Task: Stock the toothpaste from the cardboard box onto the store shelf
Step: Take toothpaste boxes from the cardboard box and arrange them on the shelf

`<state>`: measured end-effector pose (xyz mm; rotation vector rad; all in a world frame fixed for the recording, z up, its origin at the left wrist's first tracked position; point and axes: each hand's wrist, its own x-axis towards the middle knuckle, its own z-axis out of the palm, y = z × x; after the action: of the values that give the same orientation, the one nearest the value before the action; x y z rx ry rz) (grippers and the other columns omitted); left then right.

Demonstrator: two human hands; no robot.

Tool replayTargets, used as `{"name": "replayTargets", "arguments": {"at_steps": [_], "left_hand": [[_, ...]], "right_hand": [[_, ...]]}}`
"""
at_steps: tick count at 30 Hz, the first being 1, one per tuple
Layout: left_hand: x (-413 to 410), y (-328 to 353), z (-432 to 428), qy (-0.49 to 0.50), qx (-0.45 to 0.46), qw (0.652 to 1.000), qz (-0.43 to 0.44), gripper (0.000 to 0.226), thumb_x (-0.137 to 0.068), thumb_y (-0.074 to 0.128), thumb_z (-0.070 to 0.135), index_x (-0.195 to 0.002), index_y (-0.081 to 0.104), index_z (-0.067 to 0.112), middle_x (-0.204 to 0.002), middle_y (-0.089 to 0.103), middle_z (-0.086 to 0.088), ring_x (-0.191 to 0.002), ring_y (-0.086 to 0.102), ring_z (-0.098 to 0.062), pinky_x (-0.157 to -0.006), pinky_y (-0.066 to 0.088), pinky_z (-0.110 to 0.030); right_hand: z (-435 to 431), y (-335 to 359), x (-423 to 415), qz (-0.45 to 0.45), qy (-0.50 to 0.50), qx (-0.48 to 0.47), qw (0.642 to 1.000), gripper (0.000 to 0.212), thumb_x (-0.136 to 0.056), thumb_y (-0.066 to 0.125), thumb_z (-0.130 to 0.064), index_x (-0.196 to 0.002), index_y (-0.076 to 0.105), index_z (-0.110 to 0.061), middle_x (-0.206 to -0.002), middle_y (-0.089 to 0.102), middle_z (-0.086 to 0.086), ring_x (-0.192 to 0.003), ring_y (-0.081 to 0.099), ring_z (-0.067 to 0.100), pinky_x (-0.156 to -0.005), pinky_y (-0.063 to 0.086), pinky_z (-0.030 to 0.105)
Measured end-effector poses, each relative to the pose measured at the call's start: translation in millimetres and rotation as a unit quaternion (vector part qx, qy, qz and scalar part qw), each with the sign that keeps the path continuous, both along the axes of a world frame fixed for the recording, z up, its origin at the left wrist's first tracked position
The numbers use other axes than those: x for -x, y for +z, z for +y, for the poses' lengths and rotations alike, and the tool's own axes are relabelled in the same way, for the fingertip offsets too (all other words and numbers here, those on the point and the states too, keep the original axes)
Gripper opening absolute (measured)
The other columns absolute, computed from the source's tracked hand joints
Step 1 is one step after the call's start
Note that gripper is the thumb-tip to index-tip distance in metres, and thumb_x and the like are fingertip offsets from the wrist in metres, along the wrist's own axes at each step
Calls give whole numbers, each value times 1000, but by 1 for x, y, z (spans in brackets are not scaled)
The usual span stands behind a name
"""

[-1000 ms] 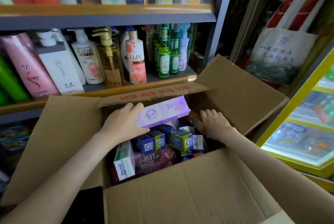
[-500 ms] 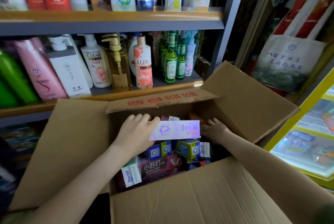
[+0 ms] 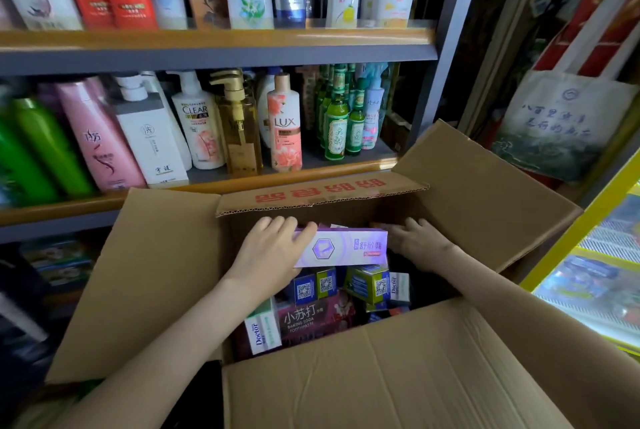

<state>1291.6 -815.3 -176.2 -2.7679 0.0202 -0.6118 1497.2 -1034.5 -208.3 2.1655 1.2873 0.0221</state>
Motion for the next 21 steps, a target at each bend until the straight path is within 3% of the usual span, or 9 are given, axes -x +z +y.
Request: {"name": "replayTargets", "arguments": {"at_steps": [3, 5, 9, 13, 17, 21], "left_hand": [[2, 4, 3, 10, 27, 1000, -1, 60, -48, 85, 31, -100, 64, 11, -72, 57, -5, -61, 57, -27, -54, 41, -32], [4, 5, 5, 4, 50, 999, -5, 56, -52, 83, 35, -99, 62, 13, -71, 57, -4, -61, 58, -27, -54, 42, -32], [9, 10, 8, -10, 70, 997, -8, 53, -51, 81, 36, -96, 61, 14, -70, 57, -1, -61, 57, -26, -53, 43, -31], [16, 14, 8, -19, 78, 997, -2, 56, -50, 82, 39, -96, 63, 15, -70, 58, 0, -61, 59, -24, -53, 44, -30], [24, 15, 8, -29, 105, 994, 3, 59, -50, 82, 43, -98, 61, 17, -73, 59, 2, -63, 60, -23, -54, 45, -29], [35, 21, 8, -21, 150, 988, 20, 53, -58, 75, 49, -100, 58, 21, -77, 59, 4, -70, 62, -23, -59, 44, -30]], "right_hand": [[-7, 18, 1, 47, -20, -109, 993, 70, -86, 50, -13, -148, 23, -27, -152, 22, 0, -119, 41, 28, -95, 37, 36], [-12, 29, 4, 109, -43, -231, 966, 65, -81, 58, -14, -142, 35, -23, -143, 34, 1, -119, 42, 27, -97, 35, 36], [-37, 43, 19, 186, -22, -473, 861, 44, -74, 69, -12, -115, 58, -18, -117, 51, -1, -105, 51, 29, -92, 41, 41], [-52, 64, 50, 202, -31, -612, 764, 22, -79, 65, -9, -99, 59, -18, -104, 51, -3, -102, 48, 4, -89, 37, 14], [-56, 88, 81, 164, -70, -732, 658, 13, -84, 53, -18, -97, 54, -19, -94, 50, -10, -89, 48, -3, -77, 35, 7], [-55, 105, 106, 167, -157, -816, 532, 9, -96, 51, -22, -103, 54, -18, -95, 55, 0, -82, 51, 4, -68, 40, 6]]}}
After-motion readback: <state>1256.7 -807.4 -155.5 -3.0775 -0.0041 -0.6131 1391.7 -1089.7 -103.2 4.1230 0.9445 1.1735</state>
